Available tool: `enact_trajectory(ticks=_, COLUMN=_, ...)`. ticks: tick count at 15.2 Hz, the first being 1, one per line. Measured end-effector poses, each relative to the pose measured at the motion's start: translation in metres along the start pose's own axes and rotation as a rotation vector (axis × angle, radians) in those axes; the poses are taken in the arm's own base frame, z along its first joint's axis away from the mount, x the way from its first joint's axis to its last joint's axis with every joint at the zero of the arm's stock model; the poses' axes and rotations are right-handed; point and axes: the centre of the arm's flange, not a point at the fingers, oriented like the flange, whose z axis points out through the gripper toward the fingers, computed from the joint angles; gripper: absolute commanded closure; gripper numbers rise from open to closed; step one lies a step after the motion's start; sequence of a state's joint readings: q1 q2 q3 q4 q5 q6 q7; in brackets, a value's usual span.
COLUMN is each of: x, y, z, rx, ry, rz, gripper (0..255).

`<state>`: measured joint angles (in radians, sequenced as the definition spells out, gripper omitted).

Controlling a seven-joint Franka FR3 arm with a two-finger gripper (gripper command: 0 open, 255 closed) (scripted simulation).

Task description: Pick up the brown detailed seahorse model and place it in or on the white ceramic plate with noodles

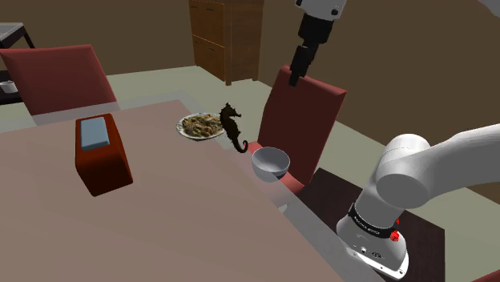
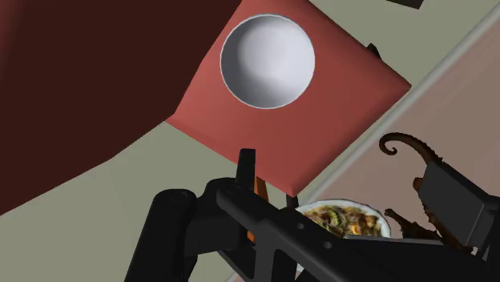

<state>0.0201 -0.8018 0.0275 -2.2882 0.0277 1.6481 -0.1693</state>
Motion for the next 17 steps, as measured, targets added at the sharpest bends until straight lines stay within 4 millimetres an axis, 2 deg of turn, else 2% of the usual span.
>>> enact_trajectory(ticks=3, x=0.004, y=-0.012, z=0.009, rx=0.007, ry=0.009, rz=0.02, gripper=0)
enact_trajectory(ticks=7, x=0.017, y=-0.05, z=0.029, rx=0.029, ry=0.037, rz=0.085, gripper=0)
enact_trajectory(ticks=11, x=0.037, y=-0.088, z=0.057, rx=0.053, ry=0.067, rz=0.157, gripper=0)
enact_trajectory(ticks=17, x=0.071, y=-0.142, z=0.088, rx=0.089, ry=0.113, rz=0.264, gripper=0)
